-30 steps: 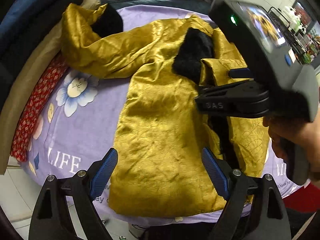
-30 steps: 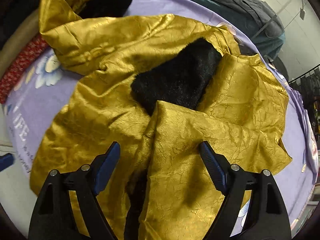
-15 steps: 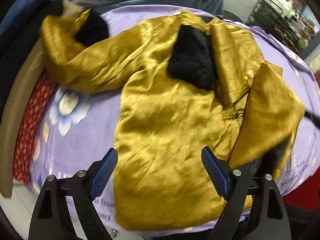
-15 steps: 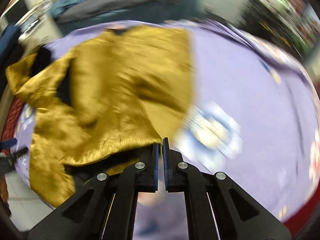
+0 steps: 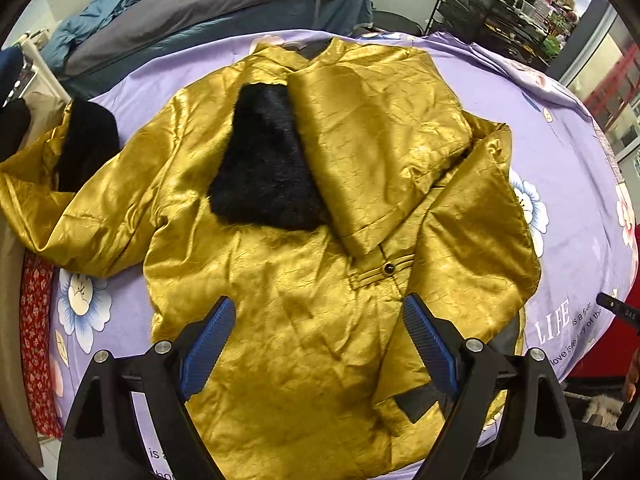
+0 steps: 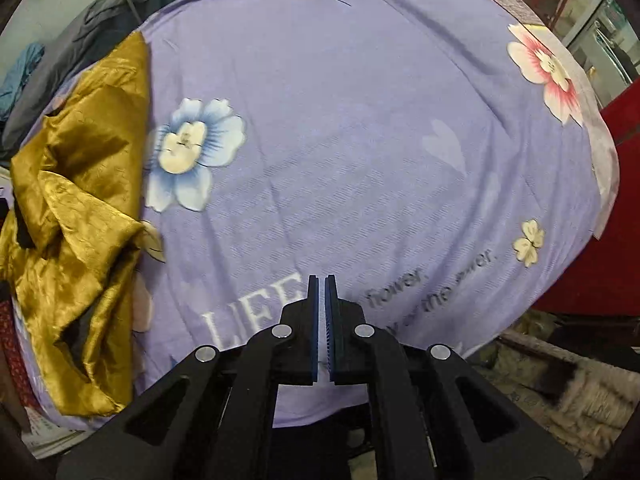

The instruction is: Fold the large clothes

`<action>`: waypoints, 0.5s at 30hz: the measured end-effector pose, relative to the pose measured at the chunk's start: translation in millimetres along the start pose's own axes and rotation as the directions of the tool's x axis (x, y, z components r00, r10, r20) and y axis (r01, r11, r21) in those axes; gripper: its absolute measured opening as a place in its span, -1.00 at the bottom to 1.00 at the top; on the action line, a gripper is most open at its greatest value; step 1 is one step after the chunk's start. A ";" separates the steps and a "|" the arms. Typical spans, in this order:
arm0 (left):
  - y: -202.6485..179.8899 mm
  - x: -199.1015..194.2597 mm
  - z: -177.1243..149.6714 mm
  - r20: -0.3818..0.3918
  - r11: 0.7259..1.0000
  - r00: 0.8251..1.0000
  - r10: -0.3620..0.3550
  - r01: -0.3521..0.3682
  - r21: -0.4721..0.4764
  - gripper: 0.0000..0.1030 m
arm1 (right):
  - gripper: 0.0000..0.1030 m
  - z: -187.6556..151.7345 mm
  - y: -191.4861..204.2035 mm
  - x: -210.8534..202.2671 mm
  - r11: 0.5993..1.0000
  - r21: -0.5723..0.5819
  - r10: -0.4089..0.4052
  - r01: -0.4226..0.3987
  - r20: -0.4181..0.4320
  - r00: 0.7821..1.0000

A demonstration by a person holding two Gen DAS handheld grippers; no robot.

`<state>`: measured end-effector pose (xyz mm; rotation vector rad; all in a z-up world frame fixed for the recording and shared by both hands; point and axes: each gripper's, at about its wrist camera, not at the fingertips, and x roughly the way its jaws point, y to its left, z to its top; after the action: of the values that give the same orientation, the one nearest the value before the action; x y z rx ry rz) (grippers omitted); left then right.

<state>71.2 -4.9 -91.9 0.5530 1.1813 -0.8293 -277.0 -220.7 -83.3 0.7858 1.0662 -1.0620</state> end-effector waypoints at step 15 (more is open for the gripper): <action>47.9 -13.1 -38.8 -0.014 0.983 0.997 0.072 -0.073 -0.166 0.67 | 0.23 31.4 55.3 -13.8 0.981 -0.194 0.024 -0.009 0.074 0.997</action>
<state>85.3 56.5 -93.4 0.4595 1.2181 -0.6596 -216.8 -227.4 -59.4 0.5922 1.0783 -0.9507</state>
